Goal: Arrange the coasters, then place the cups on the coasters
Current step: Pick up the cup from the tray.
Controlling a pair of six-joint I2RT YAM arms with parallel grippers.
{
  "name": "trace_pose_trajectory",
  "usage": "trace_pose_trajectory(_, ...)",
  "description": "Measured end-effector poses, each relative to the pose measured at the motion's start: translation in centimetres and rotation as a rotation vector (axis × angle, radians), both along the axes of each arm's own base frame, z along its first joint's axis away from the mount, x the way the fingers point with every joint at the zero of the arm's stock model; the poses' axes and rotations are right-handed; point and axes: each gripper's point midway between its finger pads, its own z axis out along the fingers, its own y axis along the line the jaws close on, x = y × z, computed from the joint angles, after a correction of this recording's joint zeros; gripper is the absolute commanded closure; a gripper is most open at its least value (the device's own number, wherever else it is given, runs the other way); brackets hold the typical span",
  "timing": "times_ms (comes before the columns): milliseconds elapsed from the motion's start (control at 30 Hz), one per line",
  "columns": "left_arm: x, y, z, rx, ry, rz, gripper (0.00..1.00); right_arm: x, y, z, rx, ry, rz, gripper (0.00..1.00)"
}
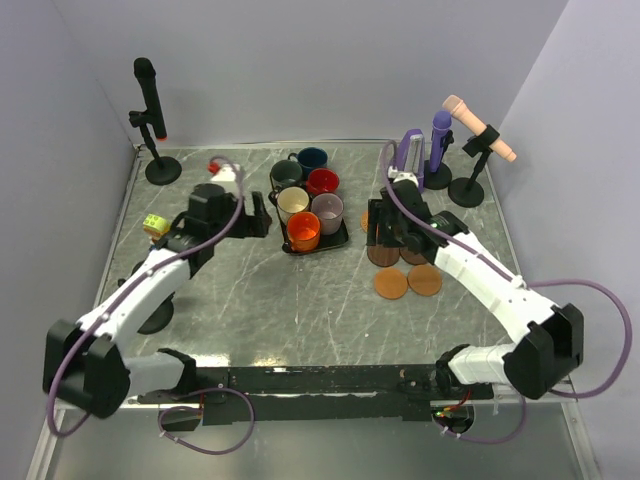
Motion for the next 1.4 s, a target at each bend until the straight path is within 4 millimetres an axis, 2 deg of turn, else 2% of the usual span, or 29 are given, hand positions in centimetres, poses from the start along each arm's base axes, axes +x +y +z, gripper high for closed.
trace_pose_trajectory(67,-0.1,-1.6,-1.7,0.008,0.053,-0.051,0.11,-0.1,-0.4,0.7,0.017,-0.022,-0.008,0.3)
trace_pose_trajectory(167,0.2,-3.7,-4.0,0.013,0.128,-0.113,0.18,-0.5,-0.9,0.8,0.023,-0.031,-0.008,0.3)
trace_pose_trajectory(333,1.8,-5.6,-5.9,0.006,0.197,-0.142,0.23,-1.2,-1.5,-0.4,0.0,-0.018,0.011,0.31)
trace_pose_trajectory(500,2.5,-7.1,-7.6,0.014,0.241,-0.147,0.29,-1.2,-1.7,-0.4,-0.029,-0.029,0.043,0.32)
trace_pose_trajectory(700,5.1,-8.9,-8.4,0.023,0.26,-0.122,0.37,-1.1,-2.0,0.0,-0.045,-0.049,0.053,0.33)
trace_pose_trajectory(867,7.0,-9.4,-8.8,0.031,0.283,-0.073,0.43,-1.9,-1.6,-0.9,-0.033,0.013,0.066,0.34)
trace_pose_trajectory(1000,7.1,-9.3,-9.2,0.064,0.31,-0.033,0.44,-2.2,-1.5,-1.3,-0.043,0.072,0.069,0.34)
trace_pose_trajectory(1167,6.5,-10.2,-10.3,0.115,0.36,-0.038,0.48,-2.1,-1.0,-0.1,-0.037,0.097,0.077,0.34)
trace_pose_trajectory(1300,5.7,-10.1,-11.4,0.159,0.405,-0.034,0.74,-2.0,-0.5,0.9,-0.014,0.109,0.075,0.35)
trace_pose_trajectory(1400,5.3,-9.5,-11.7,0.177,0.428,-0.019,0.83,-2.4,-0.4,0.9,-0.005,0.136,0.072,0.35)
